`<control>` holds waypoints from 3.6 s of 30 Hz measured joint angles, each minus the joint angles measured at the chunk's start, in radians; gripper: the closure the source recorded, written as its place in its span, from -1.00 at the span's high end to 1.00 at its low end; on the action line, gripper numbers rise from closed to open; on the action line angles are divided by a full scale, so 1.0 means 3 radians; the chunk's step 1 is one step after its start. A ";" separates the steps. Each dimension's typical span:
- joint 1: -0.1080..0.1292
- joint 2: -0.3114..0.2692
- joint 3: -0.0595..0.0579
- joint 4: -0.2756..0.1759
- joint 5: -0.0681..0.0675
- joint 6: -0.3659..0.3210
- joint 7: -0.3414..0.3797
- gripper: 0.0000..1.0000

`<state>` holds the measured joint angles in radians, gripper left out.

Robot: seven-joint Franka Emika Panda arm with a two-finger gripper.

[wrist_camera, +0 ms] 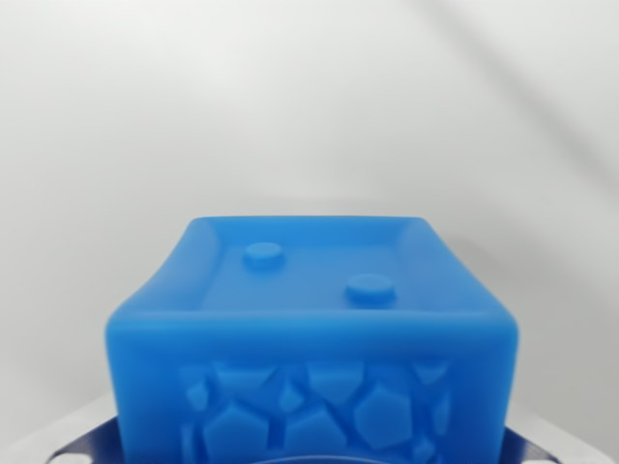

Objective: Stack cube

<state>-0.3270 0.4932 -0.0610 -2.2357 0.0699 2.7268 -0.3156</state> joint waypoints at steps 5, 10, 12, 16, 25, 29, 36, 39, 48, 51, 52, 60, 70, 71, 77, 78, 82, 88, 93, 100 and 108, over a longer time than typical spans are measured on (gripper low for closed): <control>0.0004 -0.0091 -0.0008 -0.0024 -0.0005 -0.0068 0.0003 -1.00; 0.0015 -0.0202 -0.0021 -0.0045 -0.0013 -0.0154 0.0008 -1.00; 0.0018 -0.0237 -0.0025 -0.0050 -0.0015 -0.0183 0.0010 -1.00; 0.0027 -0.0331 -0.0037 -0.0063 -0.0027 -0.0261 0.0016 -1.00; 0.0036 -0.0525 -0.0053 -0.0077 -0.0056 -0.0436 0.0033 -1.00; 0.0039 -0.0628 -0.0058 -0.0081 -0.0072 -0.0532 0.0043 -1.00; 0.0081 -0.0673 -0.0057 -0.0083 -0.0083 -0.0576 0.0091 -1.00; 0.0116 -0.0672 -0.0054 -0.0083 -0.0085 -0.0578 0.0121 -1.00; 0.0220 -0.0676 -0.0052 -0.0076 -0.0089 -0.0590 0.0205 -1.00; 0.0249 -0.0677 -0.0051 -0.0071 -0.0090 -0.0596 0.0231 -1.00; 0.0261 -0.0677 -0.0051 -0.0069 -0.0090 -0.0598 0.0242 -1.00; 0.0356 -0.0680 -0.0048 -0.0053 -0.0093 -0.0618 0.0317 -1.00; 0.0467 -0.0681 -0.0045 -0.0023 -0.0096 -0.0649 0.0411 -1.00; 0.0472 -0.0681 -0.0044 -0.0021 -0.0096 -0.0651 0.0416 -1.00; 0.0540 -0.0681 -0.0042 -0.0001 -0.0097 -0.0671 0.0471 -1.00; 0.0551 -0.0681 -0.0041 0.0003 -0.0098 -0.0676 0.0481 -1.00; 0.0593 -0.0681 -0.0039 0.0021 -0.0099 -0.0692 0.0517 -1.00; 0.0658 -0.0679 -0.0036 0.0044 -0.0100 -0.0712 0.0572 -1.00; 0.0712 -0.0674 -0.0033 0.0069 -0.0101 -0.0729 0.0615 -1.00; 0.0791 -0.0662 -0.0030 0.0113 -0.0104 -0.0758 0.0681 -1.00; 0.0876 -0.0644 -0.0025 0.0162 -0.0106 -0.0790 0.0753 -1.00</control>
<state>-0.0642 0.2999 -0.0686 -2.1872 0.0380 2.4897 -0.0899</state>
